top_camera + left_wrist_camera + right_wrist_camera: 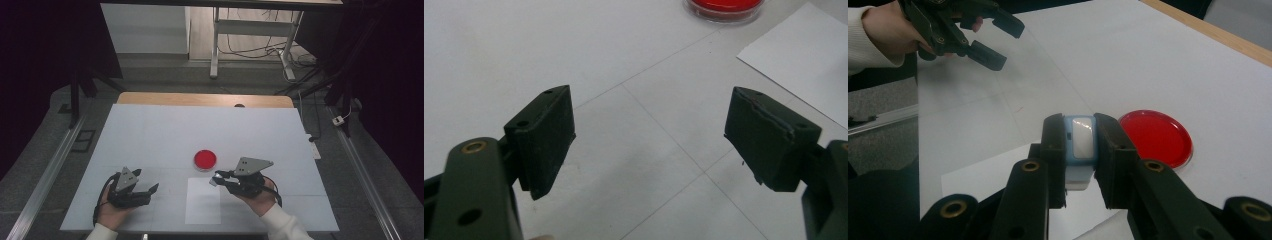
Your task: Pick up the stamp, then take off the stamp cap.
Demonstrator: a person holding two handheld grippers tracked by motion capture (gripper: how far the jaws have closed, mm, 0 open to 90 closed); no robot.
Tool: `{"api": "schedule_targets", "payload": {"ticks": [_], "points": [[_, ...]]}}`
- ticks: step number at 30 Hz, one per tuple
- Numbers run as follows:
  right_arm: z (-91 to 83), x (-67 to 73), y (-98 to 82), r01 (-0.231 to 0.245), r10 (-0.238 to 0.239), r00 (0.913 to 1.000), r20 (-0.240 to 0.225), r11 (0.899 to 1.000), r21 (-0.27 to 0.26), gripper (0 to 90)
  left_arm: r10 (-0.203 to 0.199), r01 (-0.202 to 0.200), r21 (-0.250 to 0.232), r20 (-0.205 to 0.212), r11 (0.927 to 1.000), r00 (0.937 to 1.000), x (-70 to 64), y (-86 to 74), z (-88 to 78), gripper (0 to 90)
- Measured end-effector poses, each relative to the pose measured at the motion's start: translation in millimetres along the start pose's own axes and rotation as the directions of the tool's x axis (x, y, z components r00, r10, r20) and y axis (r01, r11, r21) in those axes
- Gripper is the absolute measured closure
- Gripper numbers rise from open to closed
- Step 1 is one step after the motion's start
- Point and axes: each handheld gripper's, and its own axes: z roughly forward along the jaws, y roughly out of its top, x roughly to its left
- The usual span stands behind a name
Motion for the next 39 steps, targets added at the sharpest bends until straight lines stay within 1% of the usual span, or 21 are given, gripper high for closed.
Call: {"api": "schedule_targets", "payload": {"ticks": [8, 16, 19, 26, 32, 39], "points": [[-1.8, -1.3, 0.5, -0.004, 0.004, 1.0000, 0.006, 1.000, -0.009, 74.7, 0.000, 0.000, -0.006, 0.000, 1.0000, 1.0000, -0.2, 0.4, -0.6, 19.8], [-0.8, -2.5, 0.2, -0.012, 0.012, 0.9999, 0.000, 1.000, -0.011, 74.8, 0.002, -0.002, -0.025, -0.006, 0.9997, 1.0000, -3.7, 2.7, -4.8, 19.8], [-0.3, -2.7, 0.6, -0.014, 0.014, 0.9999, -0.001, 1.000, -0.014, 74.7, 0.003, -0.003, -0.032, 0.000, 0.9995, 1.0000, -5.2, 4.0, -6.4, 19.8], [-1.5, -5.4, 2.1, -0.025, 0.025, 0.9997, 0.004, 0.999, -0.021, 74.7, 0.019, -0.018, -0.059, 0.024, 0.9981, 0.9995, -14.7, 14.5, -9.0, 20.1], [-2.3, -7.9, 0.4, -0.038, 0.038, 0.9993, 0.005, 0.999, -0.029, 74.7, 0.034, -0.031, -0.059, 0.046, 0.9978, 0.9984, -20.2, 21.8, -5.7, 20.8], [0.1, -9.5, -1.8, -0.053, 0.054, 0.9986, 0.005, 0.998, -0.026, 74.7, 0.057, -0.053, -0.061, 0.059, 0.9967, 0.9967, -27.2, 28.1, -3.3, 21.1]]}}
